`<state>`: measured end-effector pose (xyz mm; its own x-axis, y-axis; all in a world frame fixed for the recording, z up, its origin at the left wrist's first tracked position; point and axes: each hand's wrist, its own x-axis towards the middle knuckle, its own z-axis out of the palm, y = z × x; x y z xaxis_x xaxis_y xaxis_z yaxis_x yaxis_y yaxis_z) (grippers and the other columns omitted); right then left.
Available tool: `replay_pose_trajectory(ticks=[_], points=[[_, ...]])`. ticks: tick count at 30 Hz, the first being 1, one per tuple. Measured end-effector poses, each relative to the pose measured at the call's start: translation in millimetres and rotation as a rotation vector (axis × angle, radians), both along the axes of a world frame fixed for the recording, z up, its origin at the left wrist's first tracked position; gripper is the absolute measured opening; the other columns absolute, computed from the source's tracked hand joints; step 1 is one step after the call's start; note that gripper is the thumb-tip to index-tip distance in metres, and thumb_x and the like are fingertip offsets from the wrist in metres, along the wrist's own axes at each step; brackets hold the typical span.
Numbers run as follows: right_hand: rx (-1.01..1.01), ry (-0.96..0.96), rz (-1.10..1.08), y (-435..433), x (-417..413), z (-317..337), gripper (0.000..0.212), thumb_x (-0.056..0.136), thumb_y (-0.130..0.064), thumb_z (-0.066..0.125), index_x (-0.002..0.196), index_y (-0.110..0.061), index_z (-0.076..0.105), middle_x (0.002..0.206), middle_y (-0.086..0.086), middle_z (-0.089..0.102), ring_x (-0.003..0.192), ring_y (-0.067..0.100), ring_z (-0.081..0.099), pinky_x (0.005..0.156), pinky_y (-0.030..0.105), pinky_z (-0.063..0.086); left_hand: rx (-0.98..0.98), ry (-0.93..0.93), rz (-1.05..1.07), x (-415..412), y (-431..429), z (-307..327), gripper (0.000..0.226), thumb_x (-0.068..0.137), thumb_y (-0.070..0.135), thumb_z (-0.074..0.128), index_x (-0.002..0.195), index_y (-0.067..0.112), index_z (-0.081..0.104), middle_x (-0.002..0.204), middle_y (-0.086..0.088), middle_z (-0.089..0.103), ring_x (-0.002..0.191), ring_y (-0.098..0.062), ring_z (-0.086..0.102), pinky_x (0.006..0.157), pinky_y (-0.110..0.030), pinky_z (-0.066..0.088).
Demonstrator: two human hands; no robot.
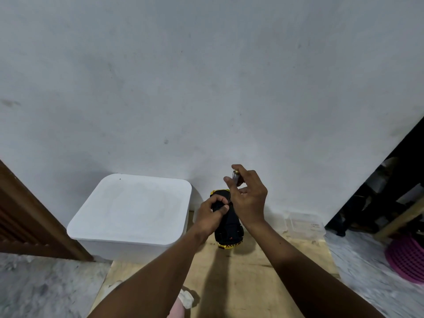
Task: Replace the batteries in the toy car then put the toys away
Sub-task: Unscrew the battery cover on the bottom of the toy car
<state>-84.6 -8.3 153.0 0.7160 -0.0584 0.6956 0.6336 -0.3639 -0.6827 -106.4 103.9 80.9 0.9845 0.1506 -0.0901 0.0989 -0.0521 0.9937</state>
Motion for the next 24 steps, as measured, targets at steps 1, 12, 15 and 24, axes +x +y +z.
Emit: replay_pose_trajectory(ticks=[1,12,15,24], points=[[0.007,0.016,-0.015,1,3,-1,0.034,0.086,-0.014,0.076,0.118,-0.021,0.068,0.088,-0.002,0.059,0.075,0.003,0.060,0.050,0.020,0.051,-0.006,0.004,0.005,0,0,0,0.010,0.089,0.014,0.065,0.091,0.023,0.068,0.100,0.000,0.072,0.102,-0.028,0.066,0.089,-0.045,0.058],[0.008,0.051,0.015,1,9,0,0.030,0.084,-0.014,0.077,0.112,-0.021,0.069,0.087,-0.004,0.060,0.076,0.009,0.062,0.050,0.033,0.055,-0.049,0.007,0.043,4,7,2,0.013,0.090,0.005,0.063,0.088,0.018,0.066,0.098,-0.004,0.070,0.095,-0.022,0.064,0.087,-0.042,0.056],[0.054,0.076,0.012,2,14,-2,0.033,0.087,-0.010,0.072,0.119,-0.018,0.068,0.085,-0.004,0.060,0.072,0.013,0.064,0.051,0.038,0.056,-0.056,0.012,0.049,5,8,2,0.018,0.090,0.003,0.063,0.085,0.020,0.065,0.095,-0.002,0.068,0.092,-0.020,0.062,0.087,-0.043,0.055],[0.012,0.089,0.073,1,12,0,0.036,0.085,-0.013,0.077,0.119,-0.021,0.068,0.090,-0.004,0.060,0.078,0.009,0.063,0.051,0.029,0.056,-0.059,0.004,0.037,6,14,5,0.011,0.091,0.004,0.063,0.092,0.014,0.066,0.096,-0.001,0.068,0.090,-0.015,0.063,0.081,-0.033,0.056]])
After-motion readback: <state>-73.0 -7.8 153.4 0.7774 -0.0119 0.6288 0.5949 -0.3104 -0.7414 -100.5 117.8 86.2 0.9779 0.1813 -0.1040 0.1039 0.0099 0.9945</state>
